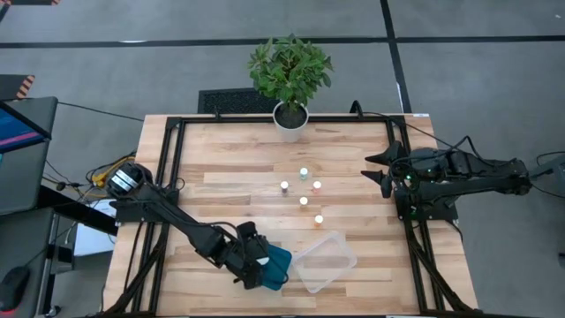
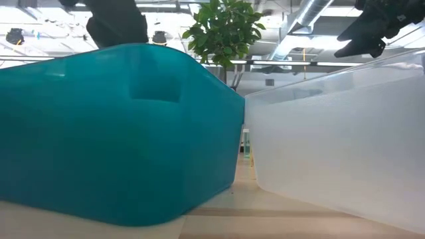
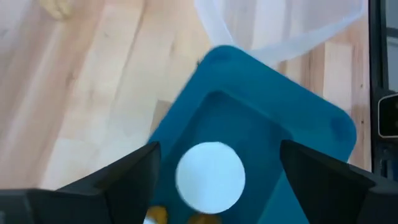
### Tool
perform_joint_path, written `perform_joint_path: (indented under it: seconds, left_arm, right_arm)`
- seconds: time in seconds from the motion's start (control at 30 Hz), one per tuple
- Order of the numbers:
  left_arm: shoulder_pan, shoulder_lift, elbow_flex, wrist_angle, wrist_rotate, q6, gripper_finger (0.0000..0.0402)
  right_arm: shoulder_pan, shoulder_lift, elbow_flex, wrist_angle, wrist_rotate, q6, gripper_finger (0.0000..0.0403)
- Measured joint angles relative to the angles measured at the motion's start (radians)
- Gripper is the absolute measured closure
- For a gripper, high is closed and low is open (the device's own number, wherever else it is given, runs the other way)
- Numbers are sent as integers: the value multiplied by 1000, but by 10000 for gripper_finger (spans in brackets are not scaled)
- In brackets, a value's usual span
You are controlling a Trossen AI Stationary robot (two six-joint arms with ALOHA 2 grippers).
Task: Pick and place medicine bottles into bin by pill shape (circle, oval)
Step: Put the small blue pill bottle into the blue bin
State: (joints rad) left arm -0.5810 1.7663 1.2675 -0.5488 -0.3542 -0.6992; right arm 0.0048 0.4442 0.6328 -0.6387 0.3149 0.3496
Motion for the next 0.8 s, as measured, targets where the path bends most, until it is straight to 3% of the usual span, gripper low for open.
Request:
perform_joint_path:
  seconds: [0.33, 0.5, 0.63, 0.8]
  left_arm:
    - [0, -94, 0, -23, -46, -66, 79]
    - [10, -166, 0, -38, -164, -81, 79]
    - [70, -226, 0, -42, -248, -62, 79]
    - [195, -257, 0, -18, -233, 37, 79]
  right_arm:
    - [0, 0, 0, 6, -1, 0, 132]
    - [0, 0, 0, 7, -1, 1, 132]
    - [0, 0, 0, 10, -1, 0, 132]
    - [0, 0, 0, 11, -1, 0, 132]
